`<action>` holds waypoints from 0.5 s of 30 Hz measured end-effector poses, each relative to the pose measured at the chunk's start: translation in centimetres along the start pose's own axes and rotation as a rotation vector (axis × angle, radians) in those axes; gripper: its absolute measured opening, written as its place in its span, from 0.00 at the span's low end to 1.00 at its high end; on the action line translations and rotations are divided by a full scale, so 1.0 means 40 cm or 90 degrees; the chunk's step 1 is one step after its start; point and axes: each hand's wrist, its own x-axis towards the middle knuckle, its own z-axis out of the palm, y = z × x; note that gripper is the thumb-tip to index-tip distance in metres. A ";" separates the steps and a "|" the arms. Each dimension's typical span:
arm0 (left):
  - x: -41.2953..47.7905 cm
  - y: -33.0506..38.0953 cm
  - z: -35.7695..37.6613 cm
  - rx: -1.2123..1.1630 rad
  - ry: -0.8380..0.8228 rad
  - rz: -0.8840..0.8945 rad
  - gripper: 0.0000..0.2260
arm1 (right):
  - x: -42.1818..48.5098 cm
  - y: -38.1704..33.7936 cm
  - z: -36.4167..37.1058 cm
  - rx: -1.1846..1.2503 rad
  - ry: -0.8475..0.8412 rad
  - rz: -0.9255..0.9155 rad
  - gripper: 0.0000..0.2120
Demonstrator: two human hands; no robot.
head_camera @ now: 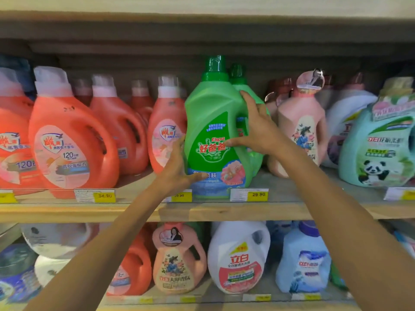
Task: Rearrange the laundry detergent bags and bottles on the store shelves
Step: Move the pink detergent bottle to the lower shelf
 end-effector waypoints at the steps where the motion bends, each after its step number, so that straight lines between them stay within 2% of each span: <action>1: 0.005 0.006 0.015 0.014 0.001 0.002 0.52 | -0.005 0.016 -0.013 0.000 0.001 0.000 0.64; 4: 0.019 0.024 0.063 0.041 0.010 0.008 0.55 | -0.016 0.055 -0.049 -0.020 0.002 0.006 0.62; 15: 0.052 0.042 0.143 0.041 0.026 0.004 0.53 | -0.036 0.117 -0.089 -0.027 0.011 0.013 0.62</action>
